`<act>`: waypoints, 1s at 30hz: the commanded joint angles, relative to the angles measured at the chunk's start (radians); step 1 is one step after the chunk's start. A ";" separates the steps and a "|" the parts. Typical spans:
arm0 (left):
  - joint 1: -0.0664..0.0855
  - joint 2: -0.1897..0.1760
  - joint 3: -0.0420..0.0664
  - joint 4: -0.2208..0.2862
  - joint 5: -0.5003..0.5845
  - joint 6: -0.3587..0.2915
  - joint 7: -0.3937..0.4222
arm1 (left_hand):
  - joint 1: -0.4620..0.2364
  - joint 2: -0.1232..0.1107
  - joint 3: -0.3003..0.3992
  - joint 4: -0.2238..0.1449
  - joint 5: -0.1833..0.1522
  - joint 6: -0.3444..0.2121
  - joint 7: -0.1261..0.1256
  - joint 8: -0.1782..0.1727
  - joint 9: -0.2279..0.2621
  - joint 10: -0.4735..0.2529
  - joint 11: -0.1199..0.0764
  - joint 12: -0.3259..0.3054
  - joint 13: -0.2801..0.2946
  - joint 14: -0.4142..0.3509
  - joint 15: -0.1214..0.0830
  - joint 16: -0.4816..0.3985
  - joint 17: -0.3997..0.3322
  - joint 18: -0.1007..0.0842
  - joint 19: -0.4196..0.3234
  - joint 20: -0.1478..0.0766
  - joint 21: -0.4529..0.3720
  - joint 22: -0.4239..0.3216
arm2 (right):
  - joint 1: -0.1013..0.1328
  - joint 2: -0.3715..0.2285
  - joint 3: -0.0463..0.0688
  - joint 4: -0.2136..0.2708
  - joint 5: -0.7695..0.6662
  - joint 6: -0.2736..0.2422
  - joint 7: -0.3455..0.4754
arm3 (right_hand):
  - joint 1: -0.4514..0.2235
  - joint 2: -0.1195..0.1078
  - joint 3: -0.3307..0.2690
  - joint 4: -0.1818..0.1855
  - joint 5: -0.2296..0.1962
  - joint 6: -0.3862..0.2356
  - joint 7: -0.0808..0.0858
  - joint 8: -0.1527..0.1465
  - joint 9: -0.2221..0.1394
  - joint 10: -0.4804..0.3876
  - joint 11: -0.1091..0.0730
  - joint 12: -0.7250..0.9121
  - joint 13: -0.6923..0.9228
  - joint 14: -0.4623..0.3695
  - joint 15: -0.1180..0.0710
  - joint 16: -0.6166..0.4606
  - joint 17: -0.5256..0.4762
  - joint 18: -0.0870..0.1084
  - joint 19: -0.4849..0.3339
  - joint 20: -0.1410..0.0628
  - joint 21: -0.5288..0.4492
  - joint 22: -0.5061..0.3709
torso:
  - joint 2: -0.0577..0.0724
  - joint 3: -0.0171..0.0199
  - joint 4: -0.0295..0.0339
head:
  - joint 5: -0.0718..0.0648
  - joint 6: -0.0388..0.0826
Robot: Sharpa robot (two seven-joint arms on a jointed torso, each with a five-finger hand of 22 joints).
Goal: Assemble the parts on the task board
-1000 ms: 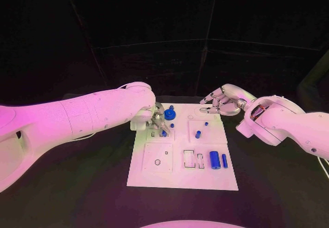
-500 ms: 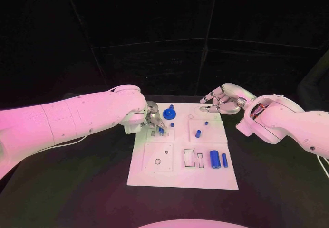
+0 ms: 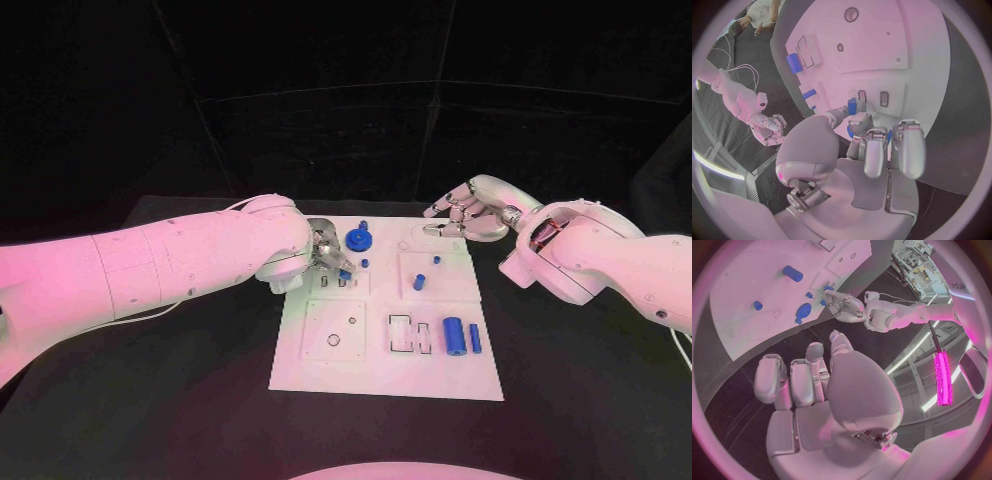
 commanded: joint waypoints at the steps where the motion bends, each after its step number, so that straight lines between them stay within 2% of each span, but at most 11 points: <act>1: -0.006 0.000 -0.002 0.006 -0.078 -0.051 0.019 | -0.008 0.000 0.168 -0.163 -0.004 0.000 -0.007 0.007 0.001 0.006 -0.005 0.004 0.002 0.105 -0.002 0.003 0.263 -0.014 0.023 -0.003 -0.003 0.040 | 0.002 -0.001 0.000 0.001 0.012 0.003 0.006 | 0.007 0.004 -0.004 -0.001 0.005 0.008 -0.001 0.004 0.001 -0.003 -0.001 -0.003 -0.001 0.019 -0.009 -0.006 -0.001 0.018 -0.006 0.002 -0.007 -0.002 | 0.001 -0.0017 0.0002 | -0.001 -0.001; 7: -0.016 -0.001 -0.004 0.014 -0.136 -0.042 0.012 | -0.009 -0.001 0.171 -0.163 -0.004 -0.001 -0.007 0.008 0.003 0.006 -0.005 0.003 0.000 0.105 -0.002 0.003 0.263 -0.014 0.024 -0.004 -0.002 0.042 | 0.002 -0.001 0.000 0.001 0.026 0.004 0.004 | 0.006 0.005 -0.005 0.000 0.005 0.009 -0.001 0.004 0.001 -0.003 -0.001 -0.003 -0.001 0.019 -0.009 -0.006 0.000 0.018 -0.007 0.002 -0.008 -0.004 | 0.000 -0.0011 0.0010 | 0.000 -0.001; 14: -0.019 -0.007 -0.005 0.027 -0.152 -0.004 -0.017 | -0.012 -0.002 0.177 -0.164 -0.004 -0.001 -0.008 0.011 0.005 0.006 -0.005 0.002 -0.002 0.105 -0.002 0.003 0.263 -0.014 0.024 -0.004 -0.002 0.042 | 0.002 0.001 0.000 -0.001 0.027 0.009 0.002 | 0.006 0.005 -0.005 0.000 0.005 0.009 -0.001 0.004 0.002 -0.002 -0.001 0.000 0.001 0.021 -0.009 -0.001 0.007 0.018 -0.005 0.002 -0.007 -0.001 | 0.002 -0.0013 -0.0007 | 0.009 0.000; 15: -0.019 -0.008 -0.005 0.029 -0.153 0.001 -0.021 | -0.012 -0.003 0.178 -0.164 -0.004 -0.002 -0.008 0.011 0.006 0.006 -0.005 0.002 -0.002 0.105 -0.003 0.003 0.263 -0.014 0.024 -0.004 -0.002 0.042 | 0.002 0.002 0.000 -0.002 0.027 0.009 0.002 | 0.006 0.005 -0.005 0.000 0.005 0.009 -0.001 0.004 0.002 -0.001 -0.001 0.000 0.001 0.021 -0.009 -0.001 0.008 0.018 -0.005 0.002 -0.006 -0.001 | 0.002 -0.0011 -0.0007 | 0.012 0.003; 19: -0.019 -0.013 -0.005 0.034 -0.155 0.012 -0.030 | -0.014 -0.005 0.185 -0.166 -0.004 -0.002 -0.009 0.014 0.008 0.007 -0.006 0.002 -0.002 0.105 -0.003 0.003 0.263 -0.014 0.025 -0.005 -0.002 0.043 | 0.002 0.004 0.000 -0.003 0.027 0.010 0.003 | 0.006 0.005 -0.005 0.000 0.005 0.009 -0.001 0.004 0.002 -0.001 -0.001 0.000 0.002 0.022 -0.009 0.001 0.010 0.017 -0.004 0.002 -0.006 0.000 | 0.002 -0.0006 -0.0001 | 0.010 0.003; 24: -0.019 -0.024 -0.005 0.043 -0.156 0.020 -0.040 | -0.016 -0.007 0.191 -0.168 -0.003 -0.003 -0.009 0.017 0.011 0.008 -0.006 0.004 -0.001 0.105 -0.003 0.003 0.263 -0.015 0.026 -0.005 -0.001 0.045 | 0.002 0.006 0.000 -0.005 0.027 0.011 0.003 | 0.005 0.005 -0.006 0.000 0.005 0.009 -0.001 0.005 0.002 -0.001 -0.001 0.000 0.001 0.022 -0.009 0.000 0.009 0.017 -0.004 0.002 -0.006 0.000 | 0.002 -0.0029 0.0008 | 0.009 -0.001; 30: -0.019 -0.029 -0.005 0.049 -0.156 0.021 -0.045 | -0.018 -0.009 0.196 -0.169 -0.004 -0.002 -0.009 0.019 0.013 0.008 -0.007 0.003 -0.002 0.105 -0.004 0.003 0.263 -0.015 0.026 -0.005 0.000 0.047 | 0.002 0.007 0.000 -0.007 0.027 0.010 0.005 | 0.004 0.005 -0.006 0.001 0.004 0.009 -0.001 0.005 0.002 -0.002 -0.001 -0.002 0.000 0.021 -0.009 -0.002 0.006 0.018 -0.006 0.002 -0.008 -0.002 | 0.002 -0.0014 0.0000 | 0.009 -0.005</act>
